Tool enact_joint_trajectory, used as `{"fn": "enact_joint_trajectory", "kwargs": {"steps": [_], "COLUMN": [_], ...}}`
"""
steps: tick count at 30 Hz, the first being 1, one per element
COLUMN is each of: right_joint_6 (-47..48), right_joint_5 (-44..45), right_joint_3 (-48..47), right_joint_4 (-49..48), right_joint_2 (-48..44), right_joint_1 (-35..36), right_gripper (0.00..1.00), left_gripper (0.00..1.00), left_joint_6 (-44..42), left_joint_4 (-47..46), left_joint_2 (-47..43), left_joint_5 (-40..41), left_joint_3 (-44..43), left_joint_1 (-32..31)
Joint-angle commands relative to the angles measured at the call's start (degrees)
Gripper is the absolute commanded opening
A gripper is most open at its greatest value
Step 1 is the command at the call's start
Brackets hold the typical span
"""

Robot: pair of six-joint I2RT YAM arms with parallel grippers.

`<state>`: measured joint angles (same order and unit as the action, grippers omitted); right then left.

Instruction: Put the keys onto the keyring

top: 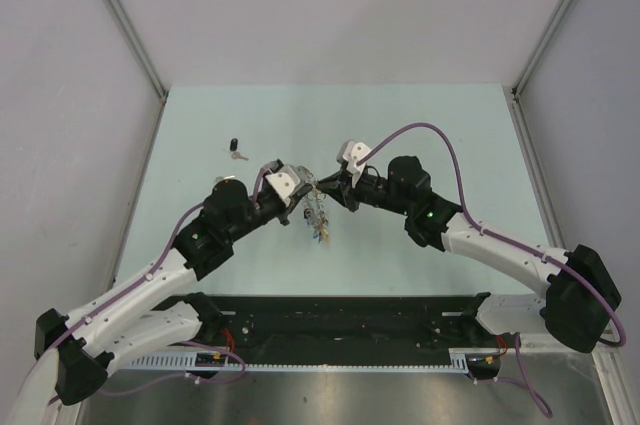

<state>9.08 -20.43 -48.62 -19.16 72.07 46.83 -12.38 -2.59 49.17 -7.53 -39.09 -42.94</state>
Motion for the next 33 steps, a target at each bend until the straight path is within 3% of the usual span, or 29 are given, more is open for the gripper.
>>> {"fn": "enact_joint_trajectory", "kwargs": {"steps": [1, 3, 14, 17, 20, 27, 33], "right_joint_6": [2.08, 2.52, 5.15, 7.17, 9.02, 12.36, 15.08], "right_joint_5": [-1.98, -2.51, -4.36, -2.69, -1.64, -0.67, -2.25], "right_joint_3": [-0.25, -0.25, -0.25, -0.16, -0.16, -0.25, -0.25], "right_joint_4": [-0.71, -0.62, 0.87, 2.72, 5.17, 8.08, 10.10], "right_joint_2": [0.79, 0.79, -0.17, -1.40, -2.72, -4.22, -4.75], "right_joint_1": [0.54, 0.63, 0.90, 0.81, 0.72, 0.72, 0.55], "right_gripper": [0.11, 0.01, 0.00, 0.00, 0.00, 0.00, 0.00], "left_gripper": [0.00, 0.00, 0.01, 0.18, 0.25, 0.30, 0.43], "left_joint_6": [1.75, 2.27, 6.67, 6.23, 4.48, -0.53, -5.63], "left_joint_4": [-8.66, -9.45, -14.90, -14.11, -11.84, -6.03, -0.14], "left_joint_2": [-2.15, -2.50, -4.52, -3.99, -3.73, -2.59, -0.66], "left_joint_5": [-0.29, 0.06, 2.00, 0.85, -1.17, -7.67, -22.42], "left_joint_3": [-0.02, 0.24, 3.32, 2.71, 1.65, -1.68, -4.32], "left_joint_1": [0.40, 0.40, 1.36, 1.80, 2.59, 5.23, 9.80]}}
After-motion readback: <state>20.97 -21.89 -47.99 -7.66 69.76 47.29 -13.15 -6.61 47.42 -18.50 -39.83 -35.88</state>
